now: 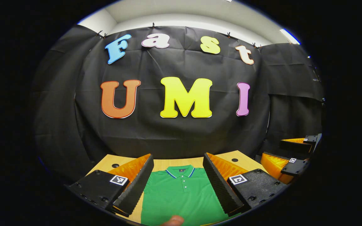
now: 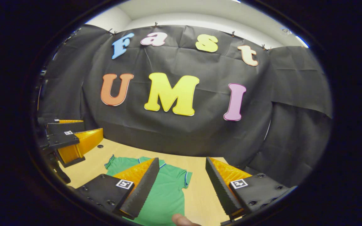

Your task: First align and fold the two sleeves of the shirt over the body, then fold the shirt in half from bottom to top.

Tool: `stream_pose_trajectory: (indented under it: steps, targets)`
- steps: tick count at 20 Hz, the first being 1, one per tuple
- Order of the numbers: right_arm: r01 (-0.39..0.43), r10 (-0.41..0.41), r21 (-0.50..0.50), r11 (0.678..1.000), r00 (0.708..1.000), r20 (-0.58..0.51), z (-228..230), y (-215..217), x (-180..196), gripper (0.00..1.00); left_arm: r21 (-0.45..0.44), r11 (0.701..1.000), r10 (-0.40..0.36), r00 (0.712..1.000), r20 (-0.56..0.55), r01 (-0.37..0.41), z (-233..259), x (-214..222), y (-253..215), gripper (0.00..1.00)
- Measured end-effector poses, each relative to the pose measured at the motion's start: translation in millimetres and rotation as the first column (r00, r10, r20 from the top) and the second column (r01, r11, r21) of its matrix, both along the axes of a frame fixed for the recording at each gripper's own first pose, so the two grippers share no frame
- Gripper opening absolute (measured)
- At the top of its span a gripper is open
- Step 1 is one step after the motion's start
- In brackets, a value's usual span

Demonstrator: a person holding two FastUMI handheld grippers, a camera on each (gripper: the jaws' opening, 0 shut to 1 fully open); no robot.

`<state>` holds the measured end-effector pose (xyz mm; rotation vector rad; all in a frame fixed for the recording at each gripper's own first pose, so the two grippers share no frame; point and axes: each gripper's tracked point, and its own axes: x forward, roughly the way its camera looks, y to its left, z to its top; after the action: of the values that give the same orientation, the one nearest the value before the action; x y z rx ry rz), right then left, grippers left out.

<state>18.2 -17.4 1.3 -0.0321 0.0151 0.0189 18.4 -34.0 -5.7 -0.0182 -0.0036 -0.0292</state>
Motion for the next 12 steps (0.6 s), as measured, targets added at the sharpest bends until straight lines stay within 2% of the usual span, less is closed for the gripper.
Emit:
stream_pose_trajectory:
  steps: [2, 3, 4, 9, 10, 11, 12]
  targets:
    - [0.005, -0.005, 0.012, 1.0, 1.0, -0.009, -2.0, -6.8, 4.0, 0.94, 0.0, 1.0, -0.001, 1.0, 0.001, 0.001, 2.3, 3.0, -5.0, 1.0]
    - [0.007, -0.007, 0.014, 1.0, 1.0, -0.016, -4.8, -8.9, 5.6, 0.94, 0.008, 1.0, 0.005, 1.0, 0.003, -0.005, 2.3, 4.6, -5.0, 0.94]
    - [0.004, -0.003, 0.018, 1.0, 1.0, -0.021, -6.3, -10.7, 7.1, 0.94, 0.011, 1.0, 0.005, 1.0, 0.005, -0.005, 3.0, 5.8, -6.5, 1.0]
    - [-0.011, 0.011, 0.007, 1.0, 0.999, -0.036, -10.0, -15.2, 13.3, 0.97, 0.009, 1.0, 0.0, 1.0, -0.003, 0.0, -1.0, 13.0, -17.7, 1.0]
    - [-0.018, 0.018, 0.006, 1.0, 0.999, -0.039, -10.4, -15.2, 14.5, 0.97, 0.006, 1.0, 0.001, 1.0, -0.004, -0.001, -2.1, 14.9, -18.8, 0.94]
    - [-0.017, 0.017, 0.0, 1.0, 0.999, -0.044, -13.1, -15.5, 17.3, 0.96, 0.002, 1.0, 0.001, 1.0, -0.006, -0.001, -3.3, 14.8, -20.1, 1.0]
    - [-0.014, 0.013, -0.007, 1.0, 0.998, -0.056, -16.9, -17.3, 20.5, 0.95, 0.0, 1.0, 0.003, 1.0, -0.007, -0.003, -3.6, 15.0, -20.1, 1.0]
